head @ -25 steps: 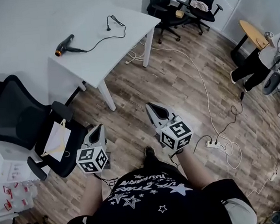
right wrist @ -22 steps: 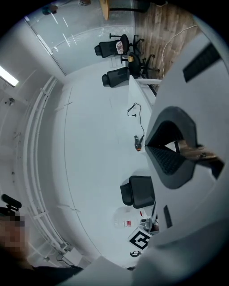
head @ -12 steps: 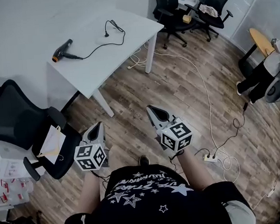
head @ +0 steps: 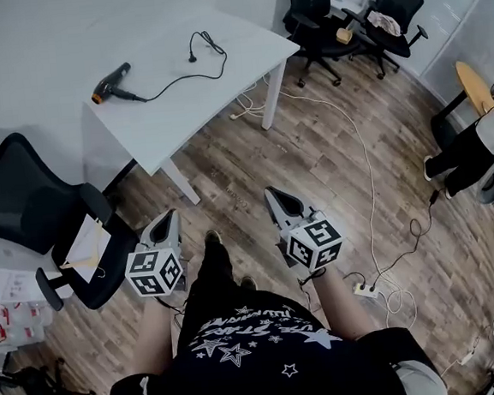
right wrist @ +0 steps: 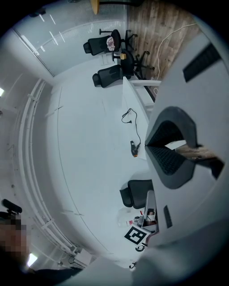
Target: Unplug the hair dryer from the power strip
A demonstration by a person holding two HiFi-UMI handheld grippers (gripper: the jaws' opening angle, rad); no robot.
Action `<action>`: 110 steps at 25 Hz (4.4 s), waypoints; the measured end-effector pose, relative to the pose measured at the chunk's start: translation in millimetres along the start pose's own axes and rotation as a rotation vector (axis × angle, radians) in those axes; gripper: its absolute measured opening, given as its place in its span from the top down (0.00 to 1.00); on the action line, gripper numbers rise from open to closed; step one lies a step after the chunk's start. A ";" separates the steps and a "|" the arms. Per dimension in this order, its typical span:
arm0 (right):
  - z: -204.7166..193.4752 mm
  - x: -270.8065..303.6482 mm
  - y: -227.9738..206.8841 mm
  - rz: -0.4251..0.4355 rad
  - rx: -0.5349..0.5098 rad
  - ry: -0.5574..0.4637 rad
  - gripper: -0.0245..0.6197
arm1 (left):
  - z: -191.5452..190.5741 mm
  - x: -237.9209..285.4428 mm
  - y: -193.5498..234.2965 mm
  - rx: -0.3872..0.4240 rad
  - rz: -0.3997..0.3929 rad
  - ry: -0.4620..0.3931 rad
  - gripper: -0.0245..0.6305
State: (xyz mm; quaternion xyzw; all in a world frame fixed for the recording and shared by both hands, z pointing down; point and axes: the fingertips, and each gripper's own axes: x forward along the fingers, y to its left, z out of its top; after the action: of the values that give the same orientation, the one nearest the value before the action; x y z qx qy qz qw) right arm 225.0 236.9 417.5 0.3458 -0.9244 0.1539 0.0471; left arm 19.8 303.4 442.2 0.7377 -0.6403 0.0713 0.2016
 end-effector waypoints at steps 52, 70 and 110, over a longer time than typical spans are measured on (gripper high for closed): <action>105.9 446.9 -183.2 0.083 -0.093 0.174 0.95 | 153.9 361.2 220.6 -0.145 0.012 0.045 0.95; 126.6 595.8 -249.4 0.403 -0.265 0.325 0.95 | 195.7 447.4 243.4 -0.244 0.309 -0.014 0.95; 44.4 687.7 -240.0 0.789 -0.502 0.610 0.77 | 141.0 617.1 269.7 -0.253 0.306 0.309 0.95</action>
State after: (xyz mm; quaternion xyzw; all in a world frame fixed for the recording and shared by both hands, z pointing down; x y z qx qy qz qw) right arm -137.4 -378.1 569.0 -0.1087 -0.9364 0.0280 0.3324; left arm -159.6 -343.3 593.9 0.5815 -0.7097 0.1322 0.3750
